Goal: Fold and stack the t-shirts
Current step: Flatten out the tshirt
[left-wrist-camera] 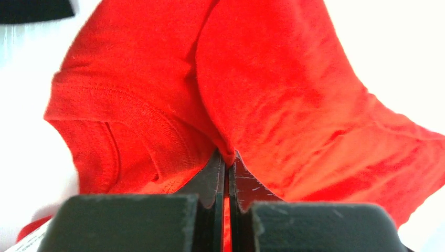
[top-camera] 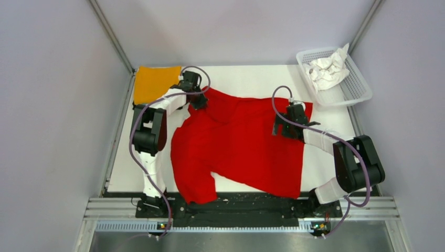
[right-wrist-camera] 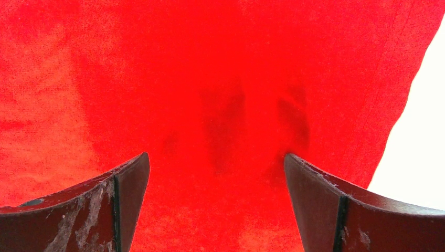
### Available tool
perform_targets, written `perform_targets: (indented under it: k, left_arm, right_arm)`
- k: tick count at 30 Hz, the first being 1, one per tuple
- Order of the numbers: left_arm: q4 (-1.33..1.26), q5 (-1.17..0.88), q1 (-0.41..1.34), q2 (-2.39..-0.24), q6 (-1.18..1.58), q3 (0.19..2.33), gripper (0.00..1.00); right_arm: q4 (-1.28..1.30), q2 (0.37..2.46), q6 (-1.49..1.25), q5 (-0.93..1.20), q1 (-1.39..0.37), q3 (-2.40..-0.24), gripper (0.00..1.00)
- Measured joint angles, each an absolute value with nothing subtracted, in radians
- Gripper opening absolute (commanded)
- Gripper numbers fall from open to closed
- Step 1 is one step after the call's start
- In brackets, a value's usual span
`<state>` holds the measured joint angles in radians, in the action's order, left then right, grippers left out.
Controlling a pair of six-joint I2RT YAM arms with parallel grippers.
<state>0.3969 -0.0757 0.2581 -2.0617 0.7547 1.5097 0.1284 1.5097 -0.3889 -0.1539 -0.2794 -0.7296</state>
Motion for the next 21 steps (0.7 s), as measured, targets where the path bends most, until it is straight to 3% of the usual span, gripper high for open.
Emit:
perform_targets:
  k: [7, 10, 21]
  left_arm:
    - [0.477, -0.075, 0.263, -2.065, 0.746, 1.640, 0.05]
    - [0.508, -0.067, 0.264, -2.087, 0.738, 1.682, 0.00]
    - [0.517, -0.135, 0.264, -2.160, 0.743, 1.753, 0.00]
  right_arm:
    - [0.131, 1.523, -0.378, -0.173, -0.279, -0.741, 0.98]
    - [0.130, 1.526, -0.375, -0.179, -0.279, -0.742, 0.98]
    - [0.137, 1.536, -0.367, -0.190, -0.279, -0.752, 0.98]
